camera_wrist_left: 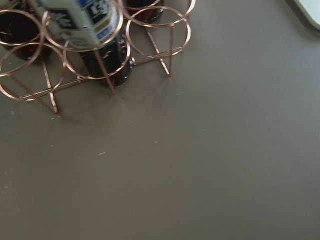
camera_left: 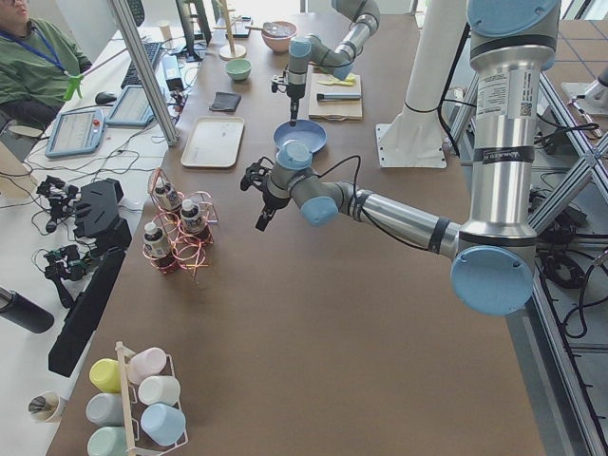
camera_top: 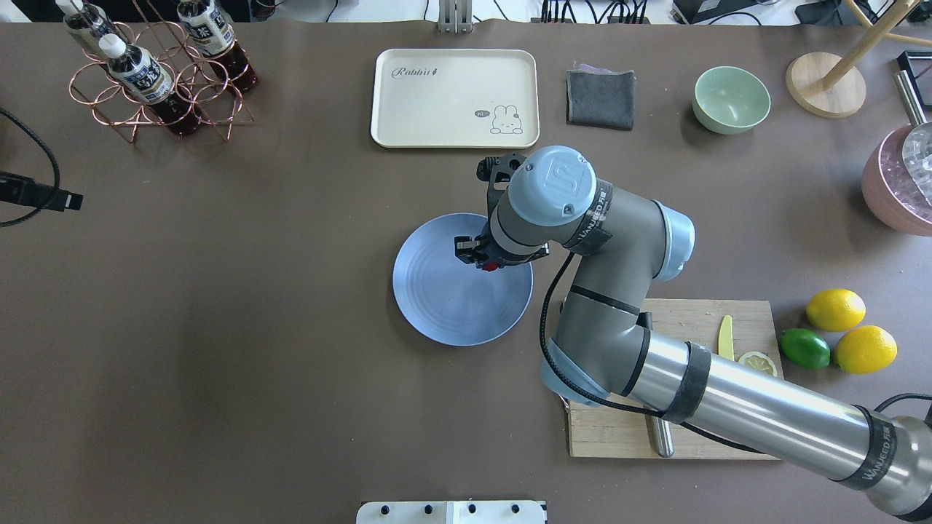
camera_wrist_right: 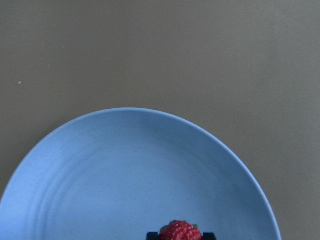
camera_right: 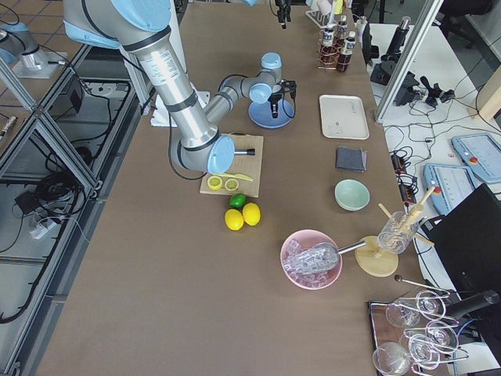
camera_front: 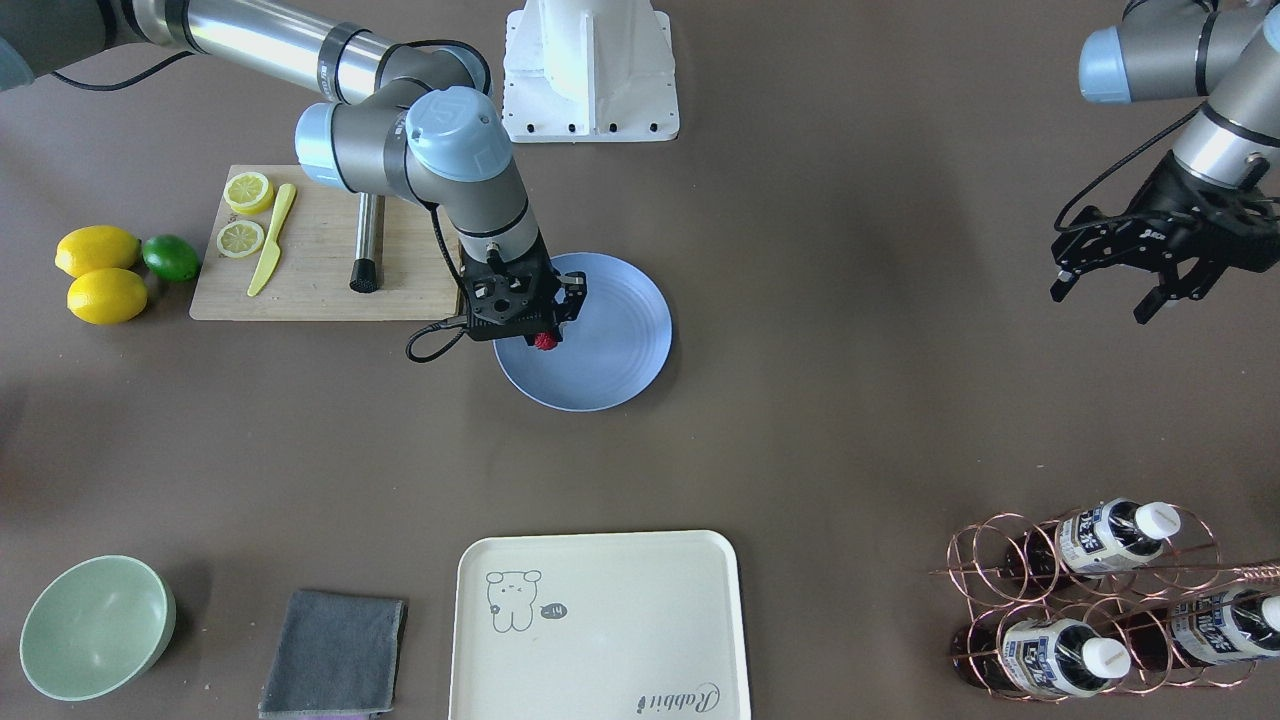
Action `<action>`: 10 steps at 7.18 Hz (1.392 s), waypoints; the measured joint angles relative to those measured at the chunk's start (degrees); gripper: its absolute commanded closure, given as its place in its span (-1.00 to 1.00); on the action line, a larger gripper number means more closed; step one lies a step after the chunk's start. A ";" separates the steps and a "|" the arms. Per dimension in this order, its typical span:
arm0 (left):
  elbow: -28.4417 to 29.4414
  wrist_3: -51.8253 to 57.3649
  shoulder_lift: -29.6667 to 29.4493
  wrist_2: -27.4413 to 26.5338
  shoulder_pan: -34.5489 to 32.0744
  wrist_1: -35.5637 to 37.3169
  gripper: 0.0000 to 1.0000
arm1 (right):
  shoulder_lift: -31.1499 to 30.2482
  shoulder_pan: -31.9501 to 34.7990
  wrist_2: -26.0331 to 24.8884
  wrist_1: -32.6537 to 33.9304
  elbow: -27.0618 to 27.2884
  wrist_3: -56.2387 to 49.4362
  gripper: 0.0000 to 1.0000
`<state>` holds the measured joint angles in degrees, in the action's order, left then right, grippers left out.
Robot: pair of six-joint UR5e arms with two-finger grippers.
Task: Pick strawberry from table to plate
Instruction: 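Lower the strawberry onto the blue plate and open the right gripper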
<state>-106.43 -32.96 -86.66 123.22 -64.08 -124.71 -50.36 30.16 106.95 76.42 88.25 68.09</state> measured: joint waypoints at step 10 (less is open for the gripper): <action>3.33 6.50 2.10 5.28 -8.06 0.01 -0.96 | 3.78 -3.46 -3.26 0.10 -5.06 -0.34 -1.00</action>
<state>-103.10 -26.46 -84.55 128.50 -72.14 -124.70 -46.58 26.70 103.70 76.52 83.19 67.75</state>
